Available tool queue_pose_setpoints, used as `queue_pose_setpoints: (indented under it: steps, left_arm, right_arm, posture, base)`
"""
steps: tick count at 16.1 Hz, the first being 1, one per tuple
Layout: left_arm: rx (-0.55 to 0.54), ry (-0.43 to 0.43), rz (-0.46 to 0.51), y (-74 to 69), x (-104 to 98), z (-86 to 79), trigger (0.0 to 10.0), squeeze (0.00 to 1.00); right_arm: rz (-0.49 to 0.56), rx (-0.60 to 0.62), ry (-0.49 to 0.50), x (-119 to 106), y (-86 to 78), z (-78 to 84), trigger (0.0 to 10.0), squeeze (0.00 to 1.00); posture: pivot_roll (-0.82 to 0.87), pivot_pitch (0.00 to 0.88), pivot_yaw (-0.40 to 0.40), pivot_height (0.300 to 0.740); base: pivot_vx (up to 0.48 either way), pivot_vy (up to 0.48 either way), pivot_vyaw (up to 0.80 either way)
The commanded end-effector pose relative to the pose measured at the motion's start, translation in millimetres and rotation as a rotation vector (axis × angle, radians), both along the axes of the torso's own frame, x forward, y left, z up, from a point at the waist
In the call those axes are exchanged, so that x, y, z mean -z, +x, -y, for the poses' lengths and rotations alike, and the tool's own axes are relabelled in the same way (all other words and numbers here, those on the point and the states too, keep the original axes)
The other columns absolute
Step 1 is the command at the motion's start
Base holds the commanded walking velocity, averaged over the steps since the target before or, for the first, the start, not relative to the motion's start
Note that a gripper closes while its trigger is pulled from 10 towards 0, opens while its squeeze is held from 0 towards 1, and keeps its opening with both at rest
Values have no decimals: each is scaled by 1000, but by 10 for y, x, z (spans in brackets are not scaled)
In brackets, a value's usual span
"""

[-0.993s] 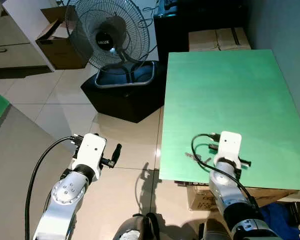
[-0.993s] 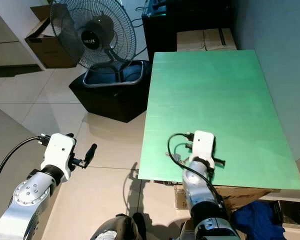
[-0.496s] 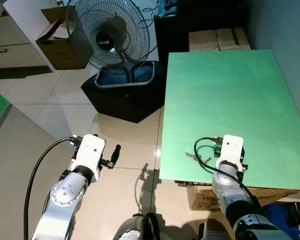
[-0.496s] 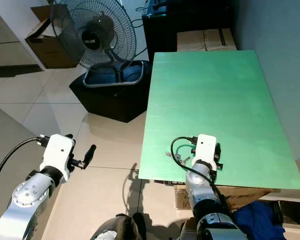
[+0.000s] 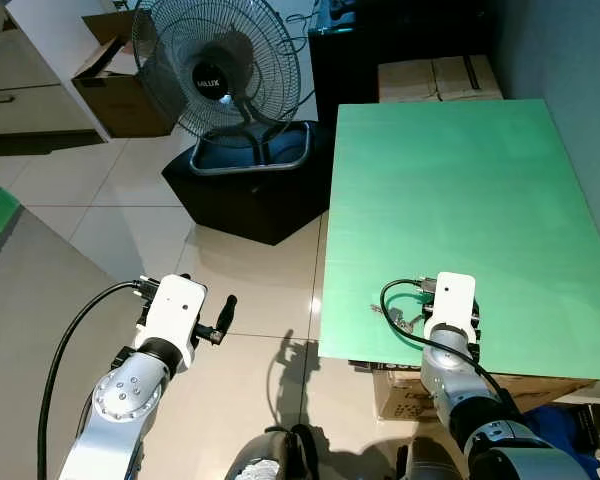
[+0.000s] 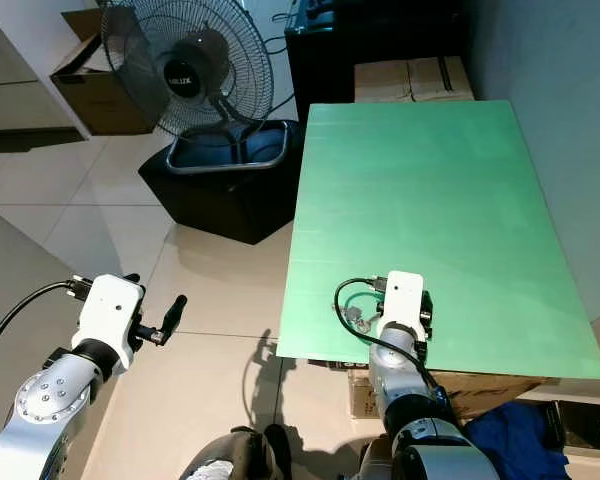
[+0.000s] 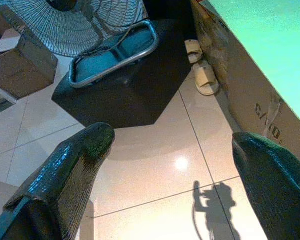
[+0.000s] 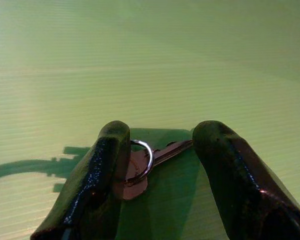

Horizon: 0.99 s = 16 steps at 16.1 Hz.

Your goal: Hang keys on a hook

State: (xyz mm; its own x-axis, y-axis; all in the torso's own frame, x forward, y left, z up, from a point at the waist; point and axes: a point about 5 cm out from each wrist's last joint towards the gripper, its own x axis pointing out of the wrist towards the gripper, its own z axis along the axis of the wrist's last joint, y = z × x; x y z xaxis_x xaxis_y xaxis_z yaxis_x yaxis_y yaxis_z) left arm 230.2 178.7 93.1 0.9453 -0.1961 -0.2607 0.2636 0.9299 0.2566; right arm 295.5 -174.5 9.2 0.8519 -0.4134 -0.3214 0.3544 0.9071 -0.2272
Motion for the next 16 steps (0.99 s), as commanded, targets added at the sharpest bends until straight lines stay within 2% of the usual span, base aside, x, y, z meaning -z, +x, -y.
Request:
queue_pose_setpoints:
  steps: [1,6,7,8,16]
  left_arm:
    - [-23,22,0,-29,-25,-85,10000,0]
    - [-26,27,1,-40,-49,-91,10000,0]
    - [-26,27,2,-40,-51,-90,10000,0]
    - [-25,26,2,-39,-52,-89,10000,0]
    - [-17,28,5,-21,-69,-90,10000,0]
  right_arm:
    - [-77,4,30,129,-91,-53,10000,0]
    - [-121,20,53,231,-189,-41,10000,0]
    - [-120,23,59,233,-191,-39,6627,0]
    - [-119,23,59,233,-191,-34,0,0]
    - [-125,35,67,265,-233,-14,0,0]
  posture:
    - [-69,197,198,713]
    - [-63,205,200,713]
    - [-62,205,201,713]
    - [-62,207,202,713]
    - [-67,199,203,713]
  base:
    - [0,0,0]
    - [0,0,0]
    - [0,0,0]
    - [0,0,0]
    - [0,0,0]
